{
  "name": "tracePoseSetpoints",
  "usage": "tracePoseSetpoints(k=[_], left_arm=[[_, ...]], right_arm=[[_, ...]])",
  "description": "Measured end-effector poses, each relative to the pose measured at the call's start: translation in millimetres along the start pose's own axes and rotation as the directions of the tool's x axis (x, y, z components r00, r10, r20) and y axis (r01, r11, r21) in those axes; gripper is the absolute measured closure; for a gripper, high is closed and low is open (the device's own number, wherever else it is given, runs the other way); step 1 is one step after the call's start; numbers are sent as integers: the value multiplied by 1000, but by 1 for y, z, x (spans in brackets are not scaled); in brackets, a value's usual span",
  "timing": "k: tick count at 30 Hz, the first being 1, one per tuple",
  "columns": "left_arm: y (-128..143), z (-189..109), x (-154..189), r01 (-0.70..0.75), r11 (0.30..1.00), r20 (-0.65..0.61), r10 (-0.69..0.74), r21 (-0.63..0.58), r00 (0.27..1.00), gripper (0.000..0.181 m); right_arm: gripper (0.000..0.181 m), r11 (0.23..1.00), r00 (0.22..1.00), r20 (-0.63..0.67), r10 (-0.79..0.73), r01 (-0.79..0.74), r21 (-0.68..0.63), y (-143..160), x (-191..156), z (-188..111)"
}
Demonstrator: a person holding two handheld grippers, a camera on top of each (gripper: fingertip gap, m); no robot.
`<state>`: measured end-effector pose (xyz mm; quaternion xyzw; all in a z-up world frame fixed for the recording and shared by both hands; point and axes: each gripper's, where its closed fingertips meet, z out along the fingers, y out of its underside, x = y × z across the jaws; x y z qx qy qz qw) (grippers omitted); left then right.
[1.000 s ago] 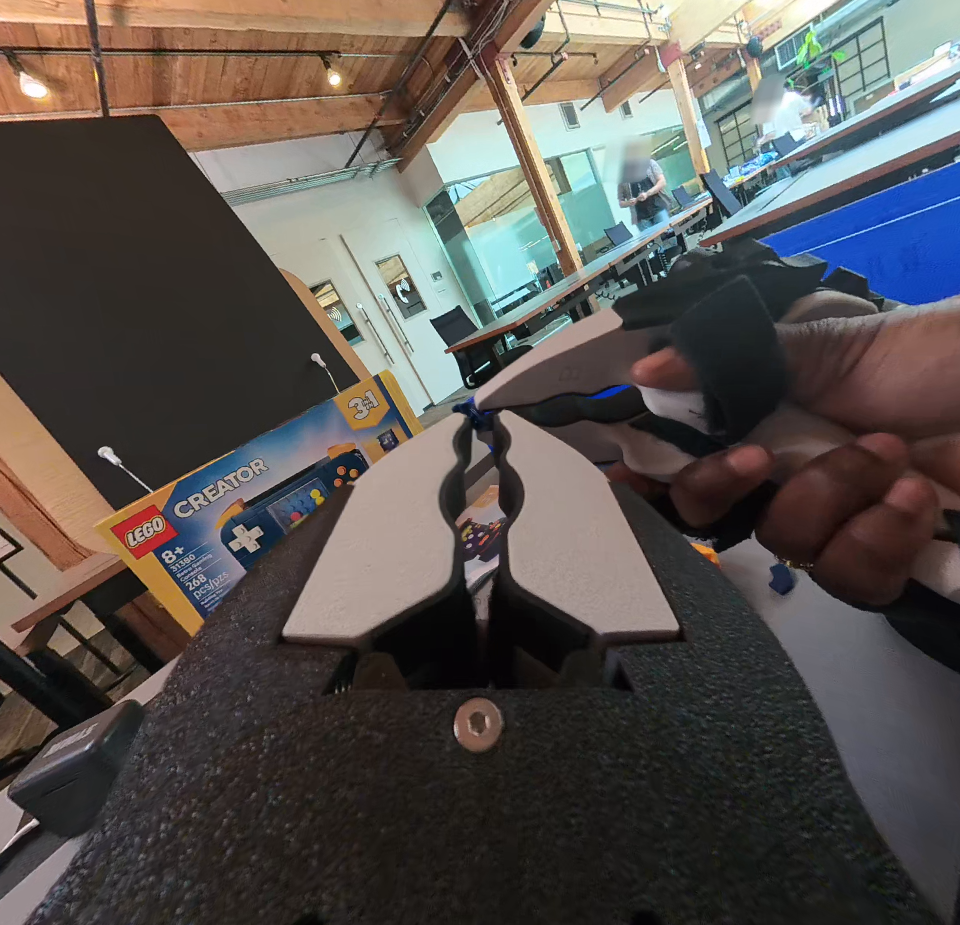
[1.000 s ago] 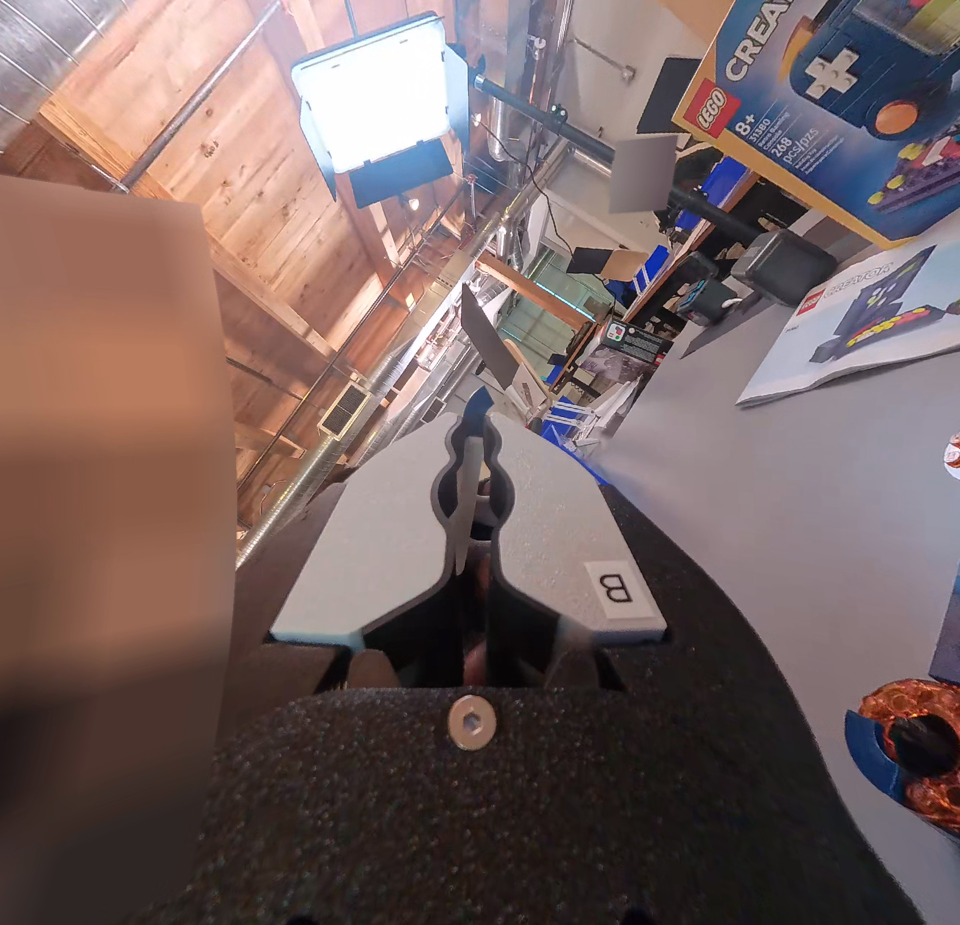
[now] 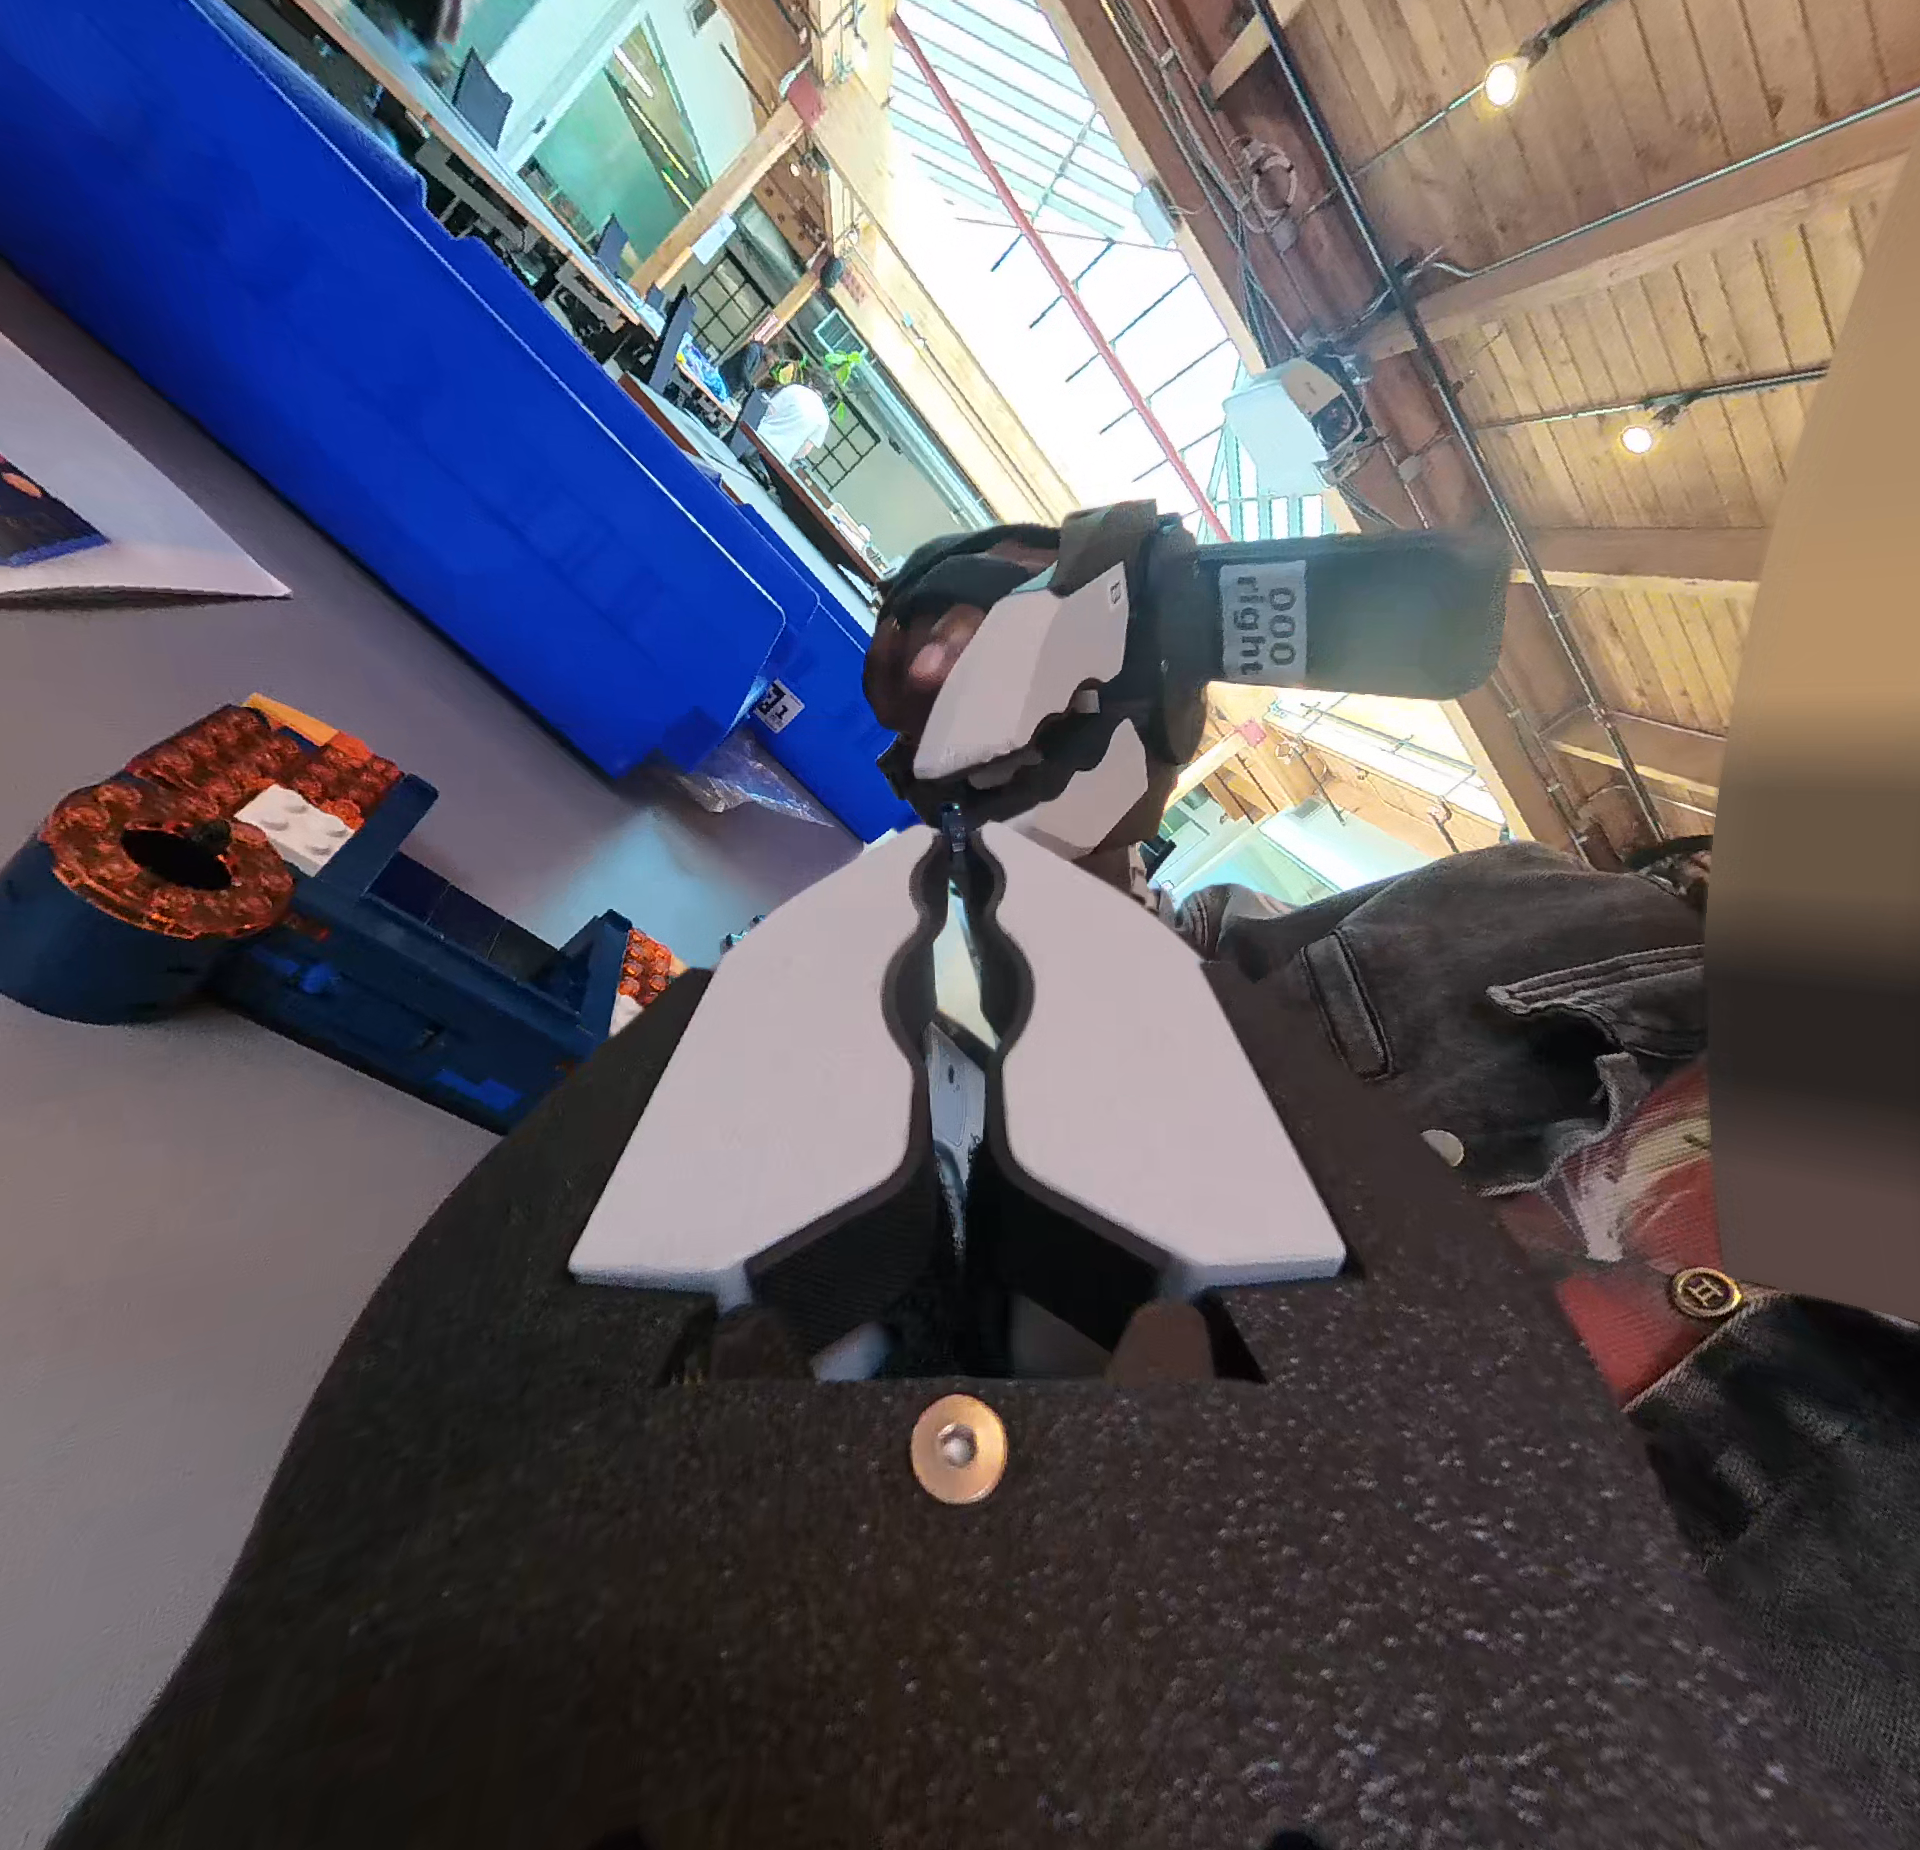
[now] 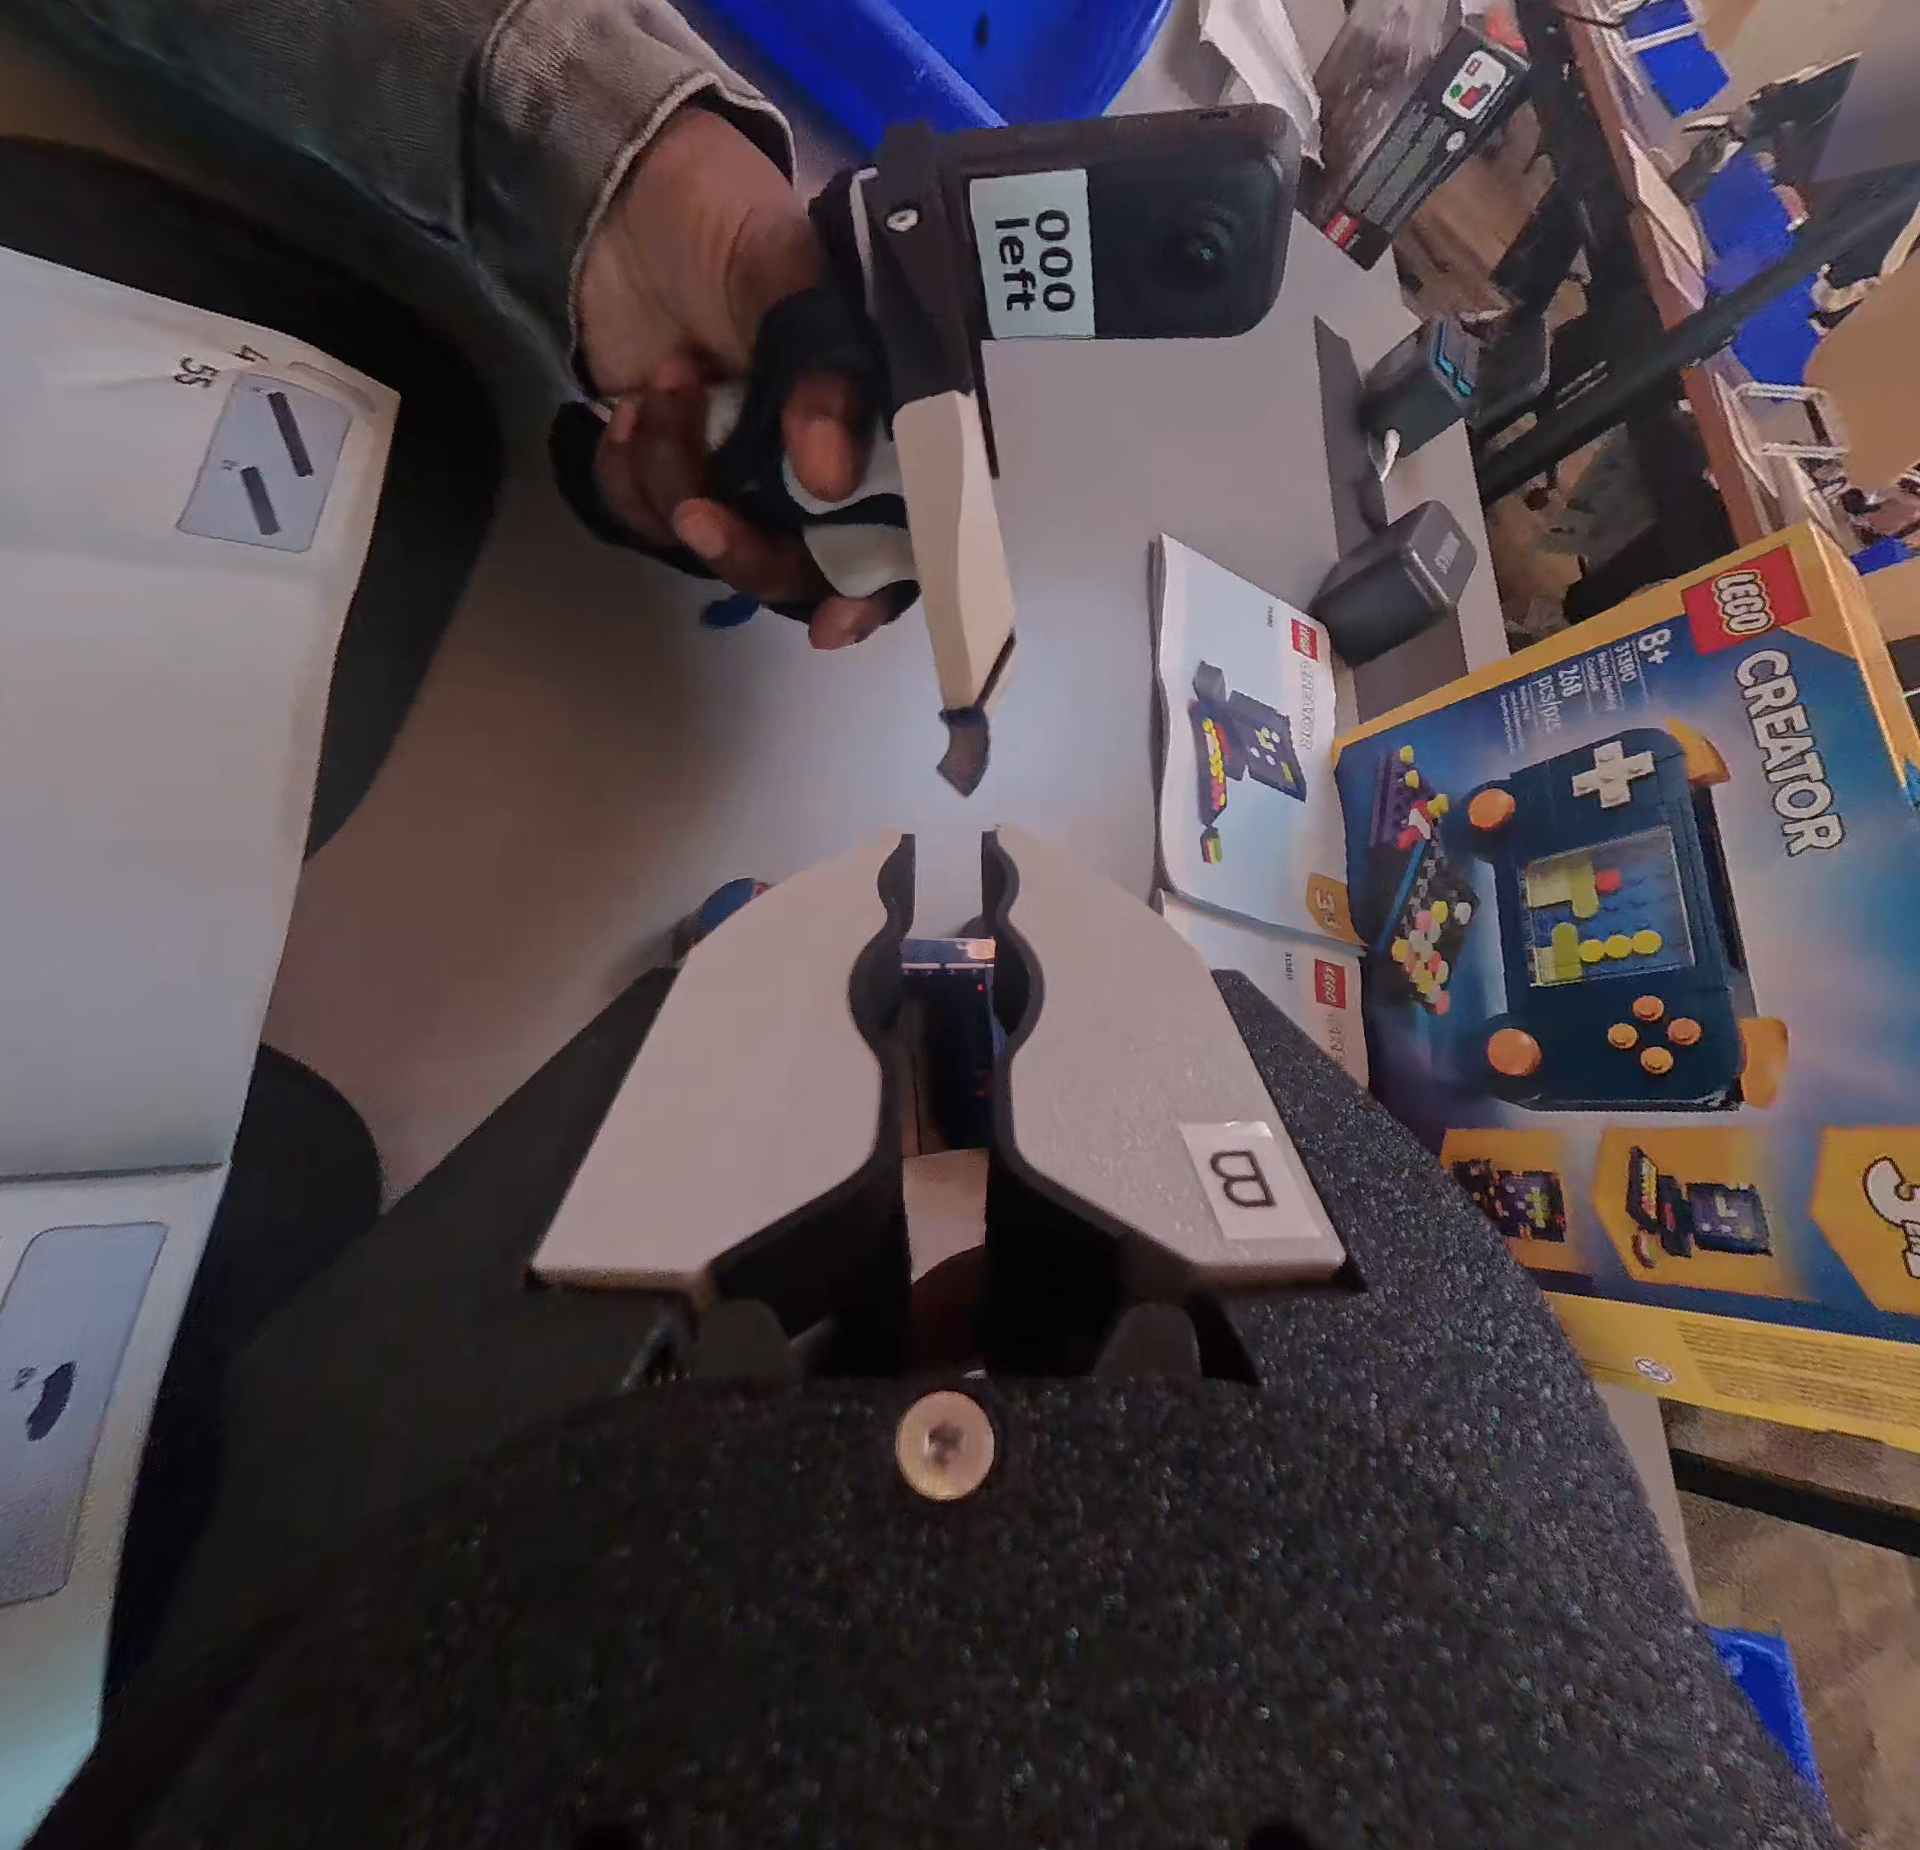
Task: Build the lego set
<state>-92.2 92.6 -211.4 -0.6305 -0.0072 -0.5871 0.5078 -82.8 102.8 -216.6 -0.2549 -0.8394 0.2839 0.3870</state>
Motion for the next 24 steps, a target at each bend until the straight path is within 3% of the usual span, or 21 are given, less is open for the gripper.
tracePoseSetpoints(k=[12,16,17,20,24], left_arm=[[1,0,-9,42,999,21,-42,23,999,179],[5,0,-12,55,998,19,-55,-14,998,176],[6,-1,-11,52,998,12,-51,-47,999,166],[14,-17,-13,-84,972,19,90,-219,996,157],[30,-39,-42,-352,811,142,461,-467,876,175]], right_arm=[[173,998,998,0,63,-63,-4,-1,3,17],[173,998,995,80,62,-60,-26,5,0,18],[174,998,991,120,62,-57,-42,8,-2,18],[173,995,940,337,59,-27,-101,21,-19,19],[173,973,838,545,-19,140,-181,42,-34,33]])
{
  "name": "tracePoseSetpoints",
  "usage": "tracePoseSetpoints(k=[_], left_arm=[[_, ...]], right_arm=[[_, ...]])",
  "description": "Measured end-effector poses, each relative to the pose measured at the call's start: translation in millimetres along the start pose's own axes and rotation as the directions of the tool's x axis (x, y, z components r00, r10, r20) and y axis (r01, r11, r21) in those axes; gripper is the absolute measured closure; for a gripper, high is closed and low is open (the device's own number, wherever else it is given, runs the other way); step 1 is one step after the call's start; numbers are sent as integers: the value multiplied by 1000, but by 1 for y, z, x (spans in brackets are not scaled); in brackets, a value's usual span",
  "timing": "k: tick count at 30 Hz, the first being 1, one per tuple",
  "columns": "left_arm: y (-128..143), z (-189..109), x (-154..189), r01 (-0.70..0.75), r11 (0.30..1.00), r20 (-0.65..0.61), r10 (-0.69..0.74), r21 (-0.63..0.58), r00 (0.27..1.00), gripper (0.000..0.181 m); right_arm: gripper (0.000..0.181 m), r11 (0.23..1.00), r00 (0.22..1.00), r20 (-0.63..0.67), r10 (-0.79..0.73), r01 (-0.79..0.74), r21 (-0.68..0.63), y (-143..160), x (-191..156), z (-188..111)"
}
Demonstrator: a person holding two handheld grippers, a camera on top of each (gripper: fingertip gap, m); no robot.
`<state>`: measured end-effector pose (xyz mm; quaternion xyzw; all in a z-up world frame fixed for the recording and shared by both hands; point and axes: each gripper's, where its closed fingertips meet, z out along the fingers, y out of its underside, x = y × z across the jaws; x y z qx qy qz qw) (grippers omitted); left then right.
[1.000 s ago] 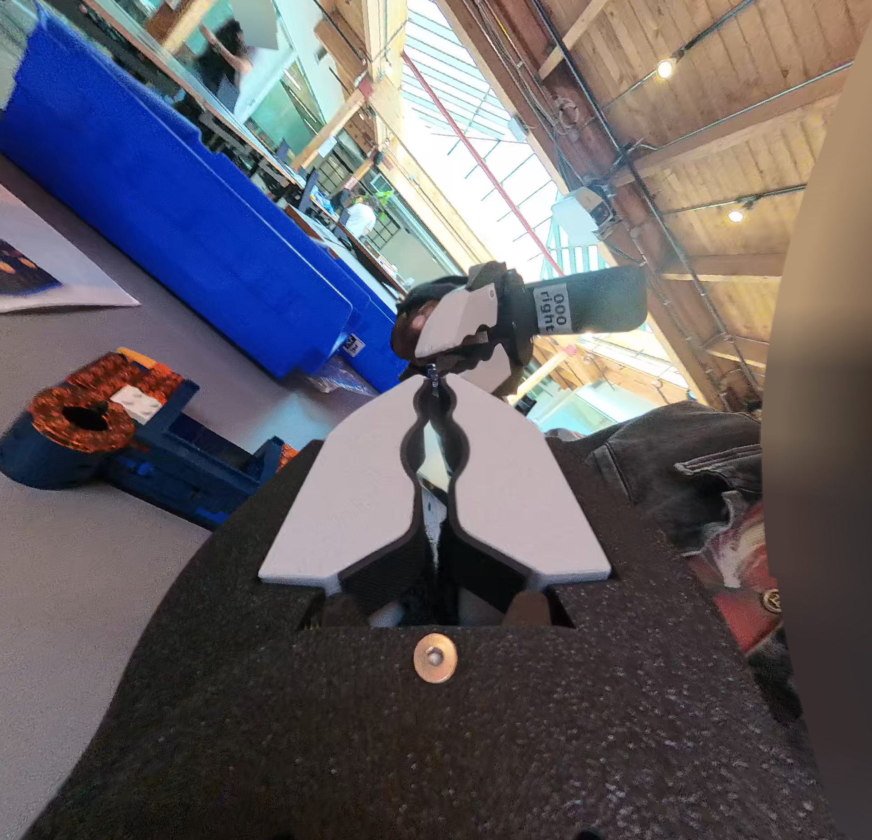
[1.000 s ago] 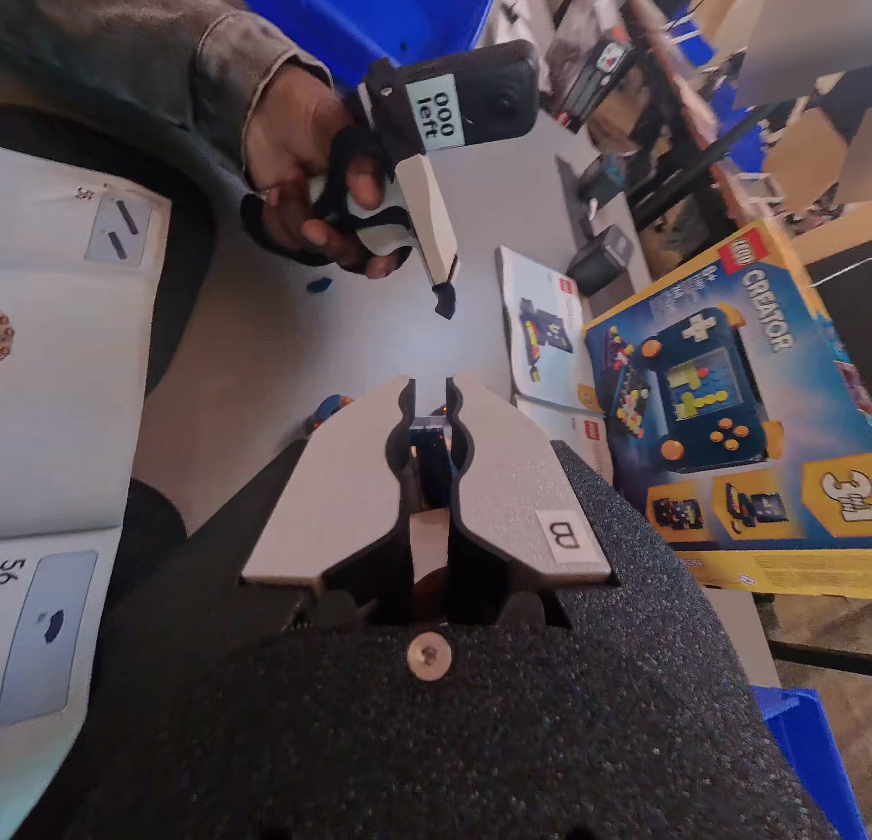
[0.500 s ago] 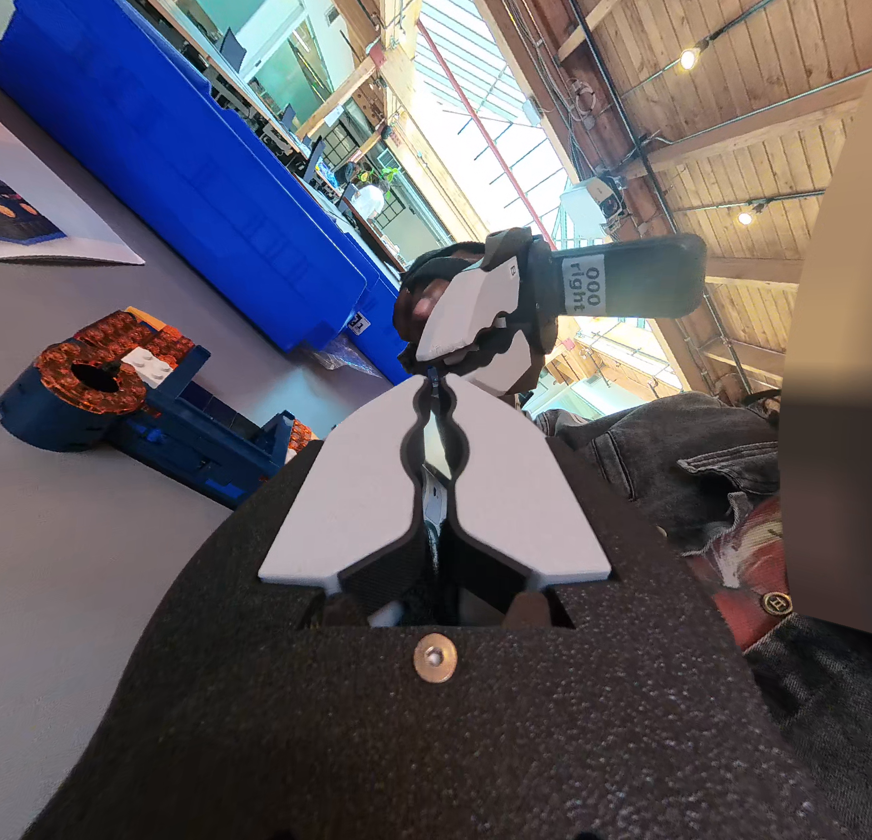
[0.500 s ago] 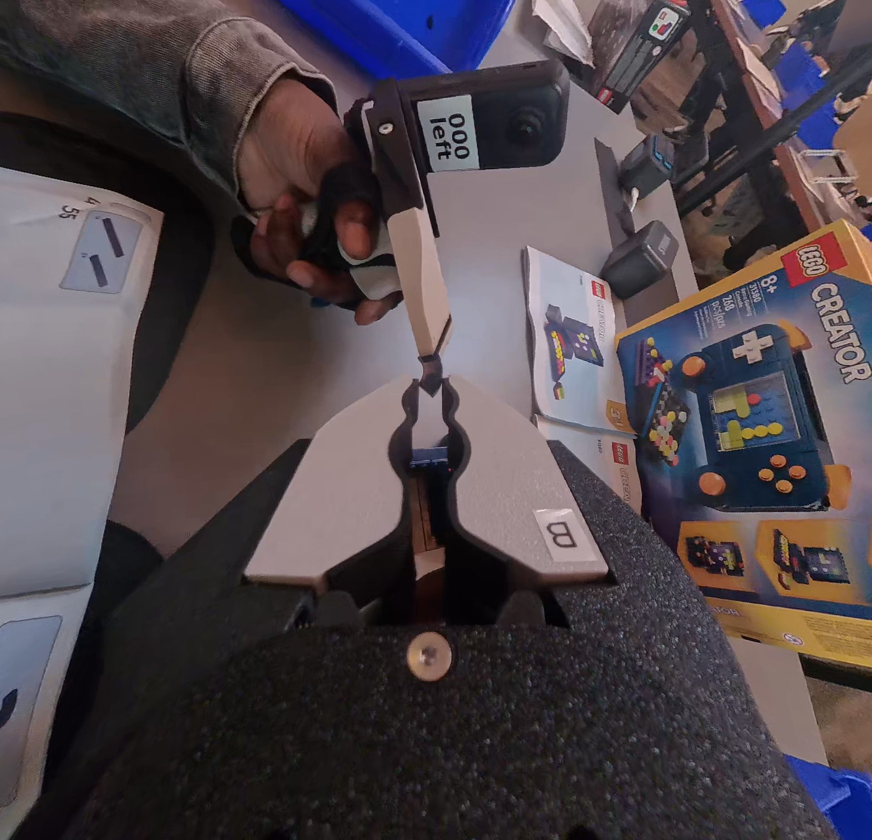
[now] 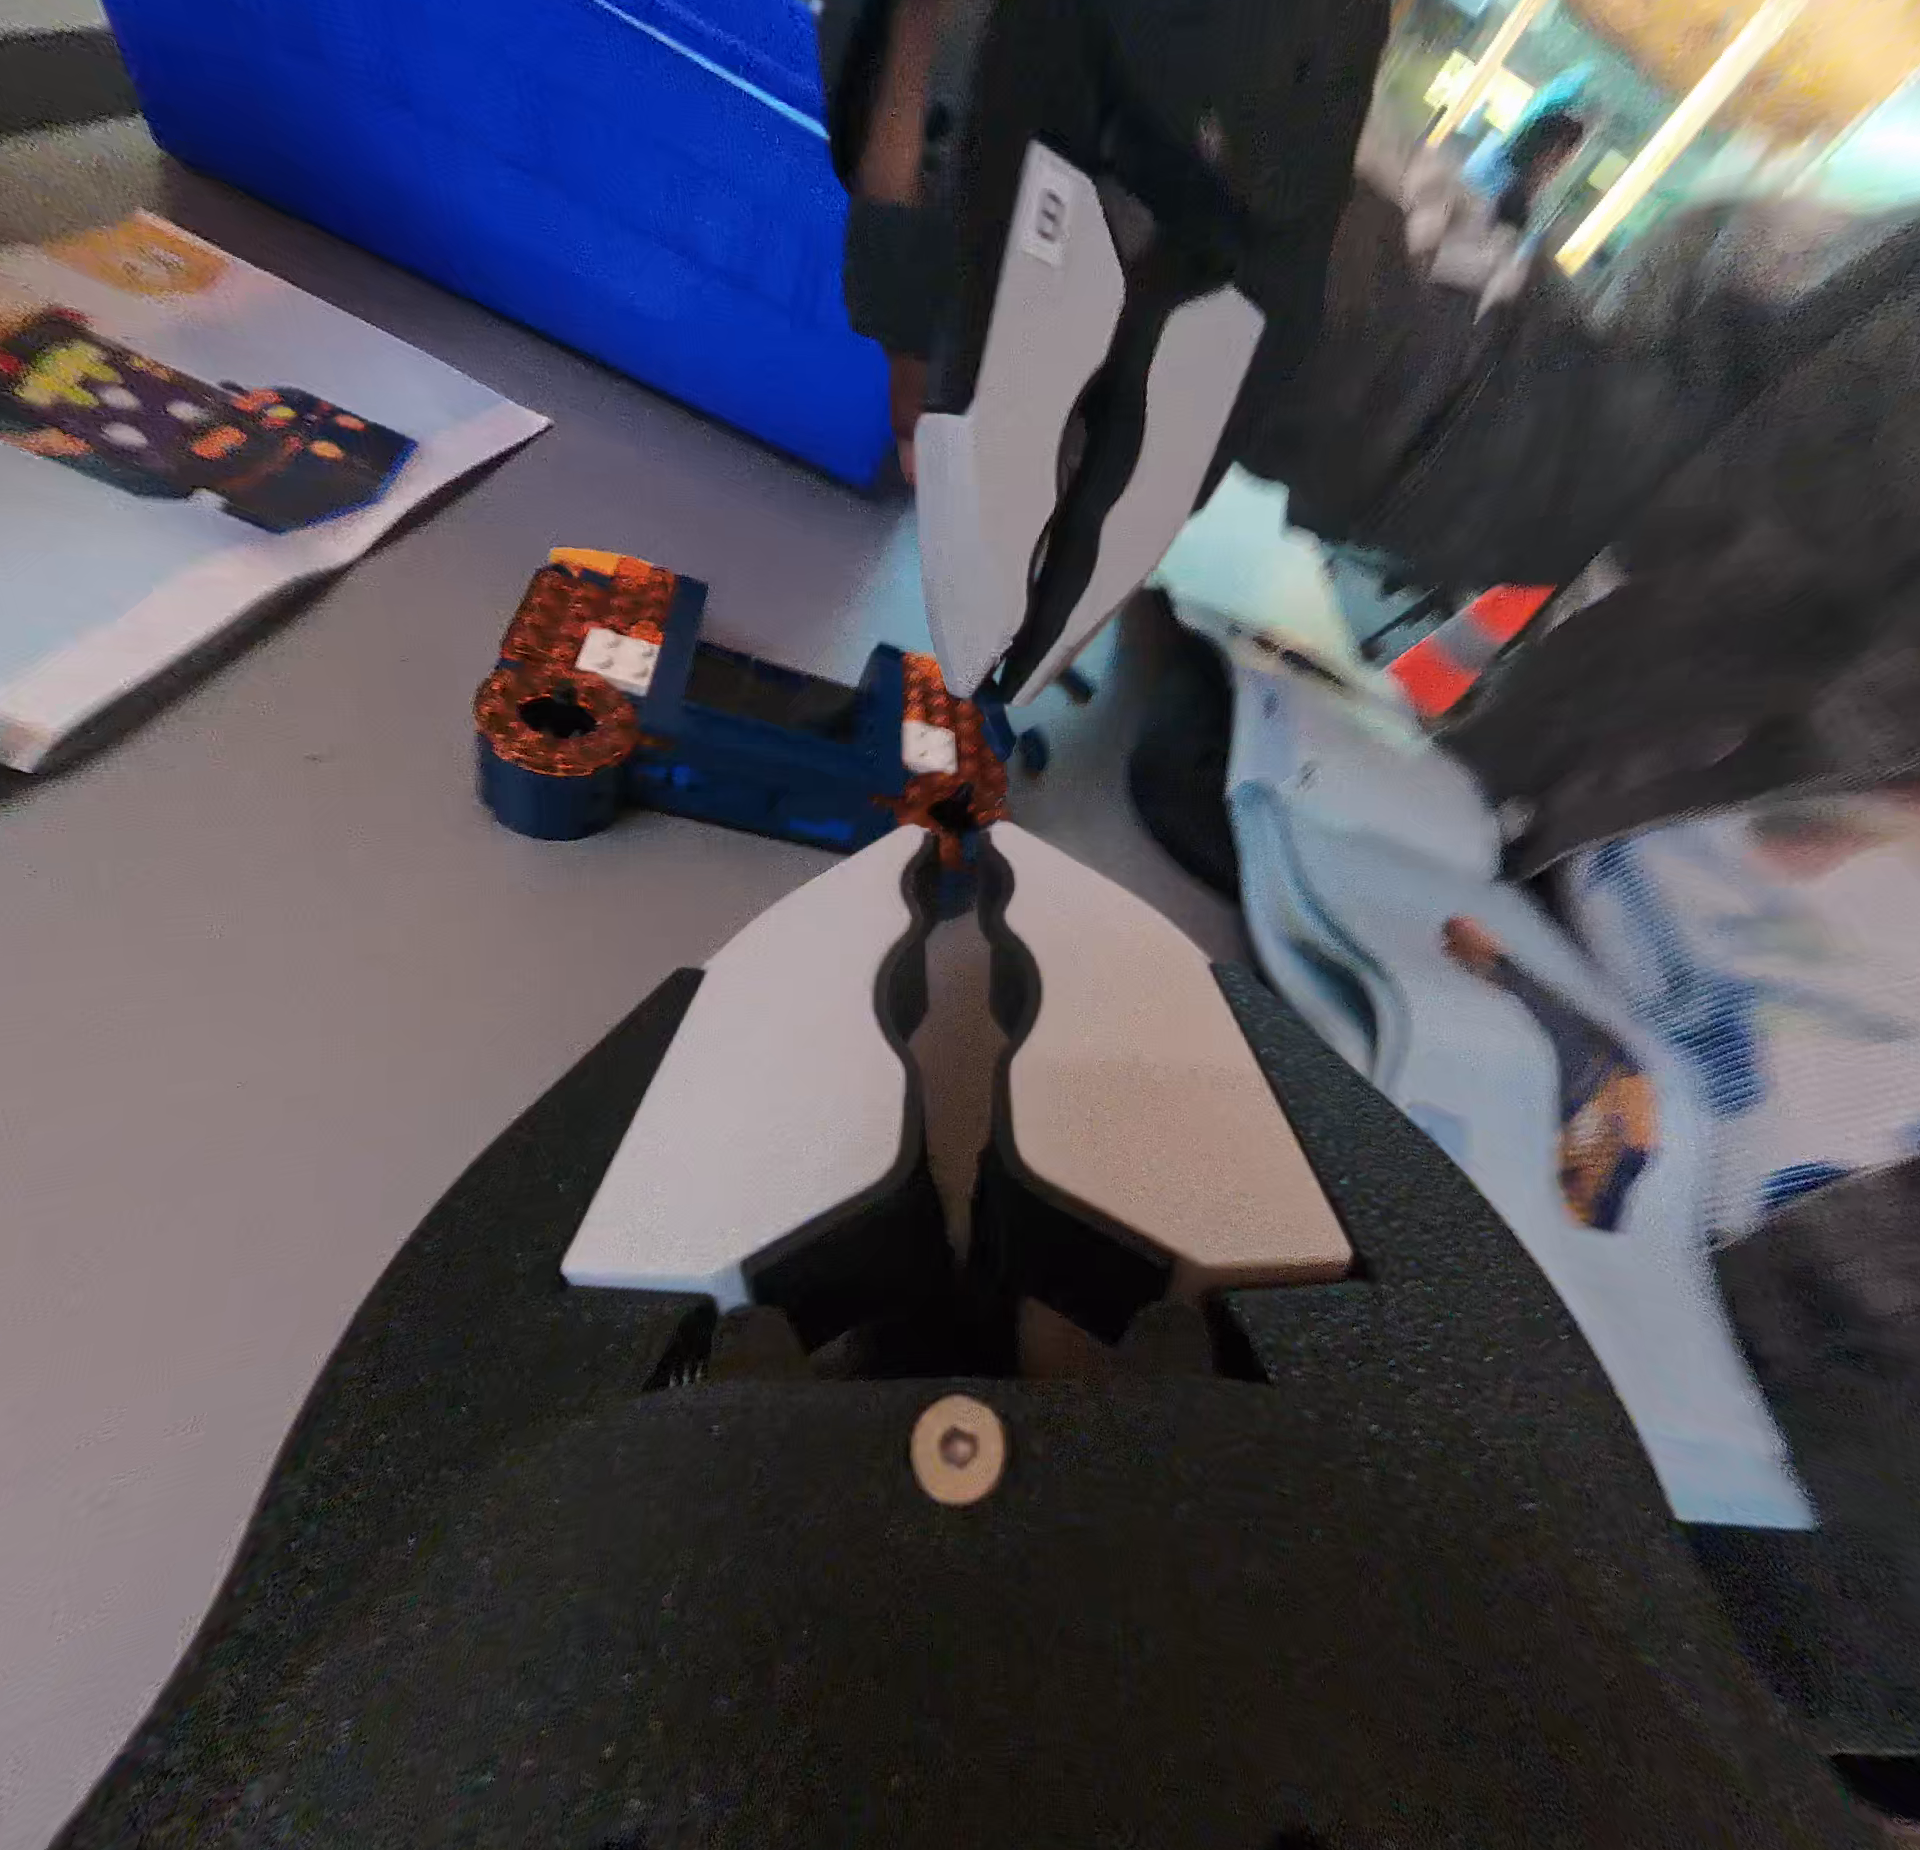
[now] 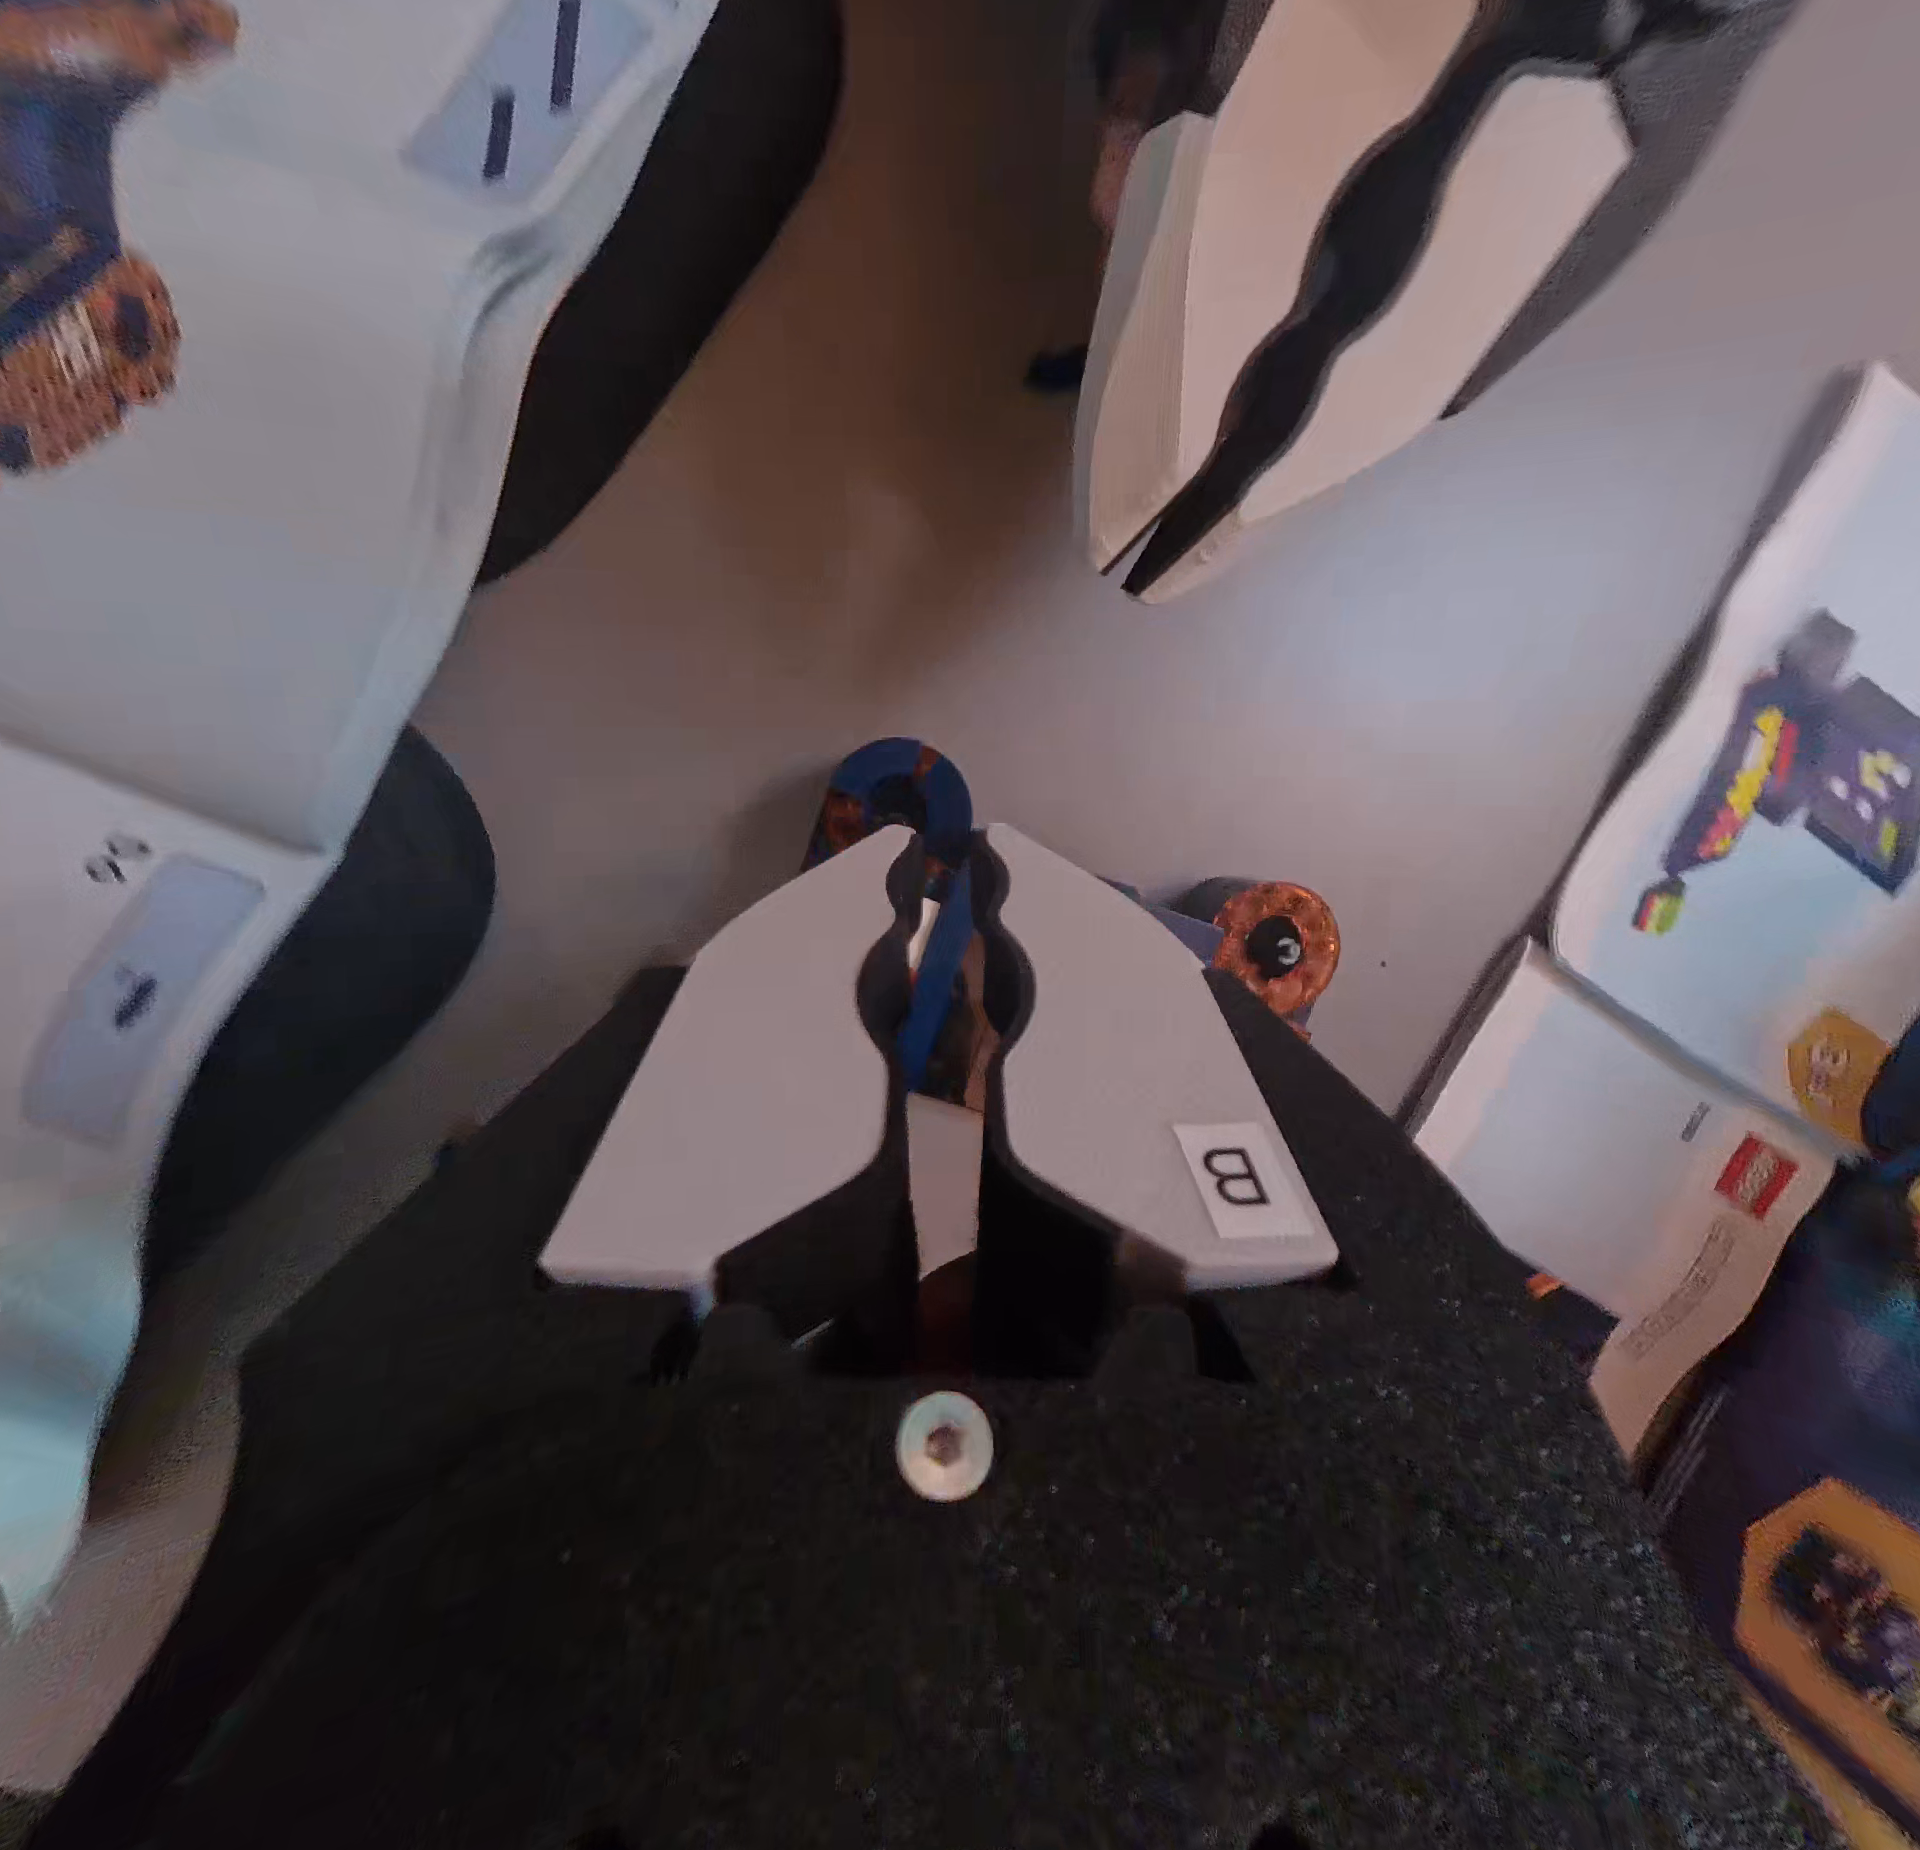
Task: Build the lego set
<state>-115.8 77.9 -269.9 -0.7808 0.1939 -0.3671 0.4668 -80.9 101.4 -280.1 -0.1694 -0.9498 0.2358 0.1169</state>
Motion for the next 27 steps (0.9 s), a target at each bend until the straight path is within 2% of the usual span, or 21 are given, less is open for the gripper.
tracePoseSetpoints(k=[3,7,13,19,27], left_arm=[[11,12,2,-115,990,38,118,-81,992,177],[26,28,6,-162,974,23,168,-160,986,177],[26,34,10,-225,960,38,234,-167,971,176],[33,39,7,-246,942,63,266,-228,962,173],[36,42,4,-265,929,93,297,-259,951,175]], right_arm=[[173,991,987,114,-117,124,-58,2,2,11],[173,973,959,245,-144,182,-141,8,1,18],[173,969,935,304,-184,225,-107,5,1,24],[173,966,923,334,-190,236,-105,9,-1,28],[173,965,920,337,-200,244,-93,10,-1,31]])
